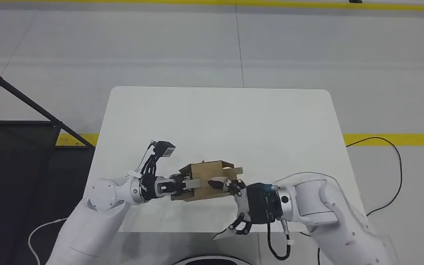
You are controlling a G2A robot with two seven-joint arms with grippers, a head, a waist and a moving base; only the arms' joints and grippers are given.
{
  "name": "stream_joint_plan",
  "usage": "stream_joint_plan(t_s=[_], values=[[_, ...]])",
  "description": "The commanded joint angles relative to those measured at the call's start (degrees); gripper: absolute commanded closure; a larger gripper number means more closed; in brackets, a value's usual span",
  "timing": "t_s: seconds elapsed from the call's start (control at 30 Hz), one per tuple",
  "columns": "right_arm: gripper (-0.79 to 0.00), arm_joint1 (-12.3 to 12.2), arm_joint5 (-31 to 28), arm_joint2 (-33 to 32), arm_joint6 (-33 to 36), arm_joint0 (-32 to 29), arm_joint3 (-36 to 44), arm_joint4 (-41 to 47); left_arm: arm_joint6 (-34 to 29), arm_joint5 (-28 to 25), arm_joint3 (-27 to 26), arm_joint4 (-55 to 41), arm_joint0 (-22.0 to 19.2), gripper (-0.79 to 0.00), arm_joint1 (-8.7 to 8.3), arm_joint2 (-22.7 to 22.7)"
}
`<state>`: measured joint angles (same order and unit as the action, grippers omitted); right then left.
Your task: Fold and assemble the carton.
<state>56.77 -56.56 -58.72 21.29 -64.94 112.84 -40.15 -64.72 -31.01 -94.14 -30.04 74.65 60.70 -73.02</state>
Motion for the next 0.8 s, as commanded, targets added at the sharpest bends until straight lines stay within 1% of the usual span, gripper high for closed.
stream_joint_plan(t_s=[0.0,0.17,0.33,0.6,0.77], values=[[-0.785,0.1,0.3,0.5,0.4,0.5,-0.1,0.0,0.0,-0.2,0.0,-0.1,0.0,0.000,-0.01,0.0],[-0.785,0.2,1.4,0.7,0.4,1.2,-0.1,-0.4,0.1,-0.3,0.1,-0.2,-0.1,0.000,-0.05,0.1],[-0.785,0.0,3.2,-2.3,-2.3,0.0,1.0,-2.9,-0.3,-0.7,0.3,-0.8,-0.1,0.000,-0.15,-0.2],[-0.785,-0.9,6.2,-10.8,-9.0,-6.3,5.0,-11.8,-1.4,-1.0,0.0,-2.2,-0.1,0.000,-0.34,-0.8],[-0.785,-1.5,6.2,-15.6,-12.2,-10.9,6.7,-16.6,-2.9,0.2,0.2,-6.7,-0.2,0.000,-0.31,-0.5]])
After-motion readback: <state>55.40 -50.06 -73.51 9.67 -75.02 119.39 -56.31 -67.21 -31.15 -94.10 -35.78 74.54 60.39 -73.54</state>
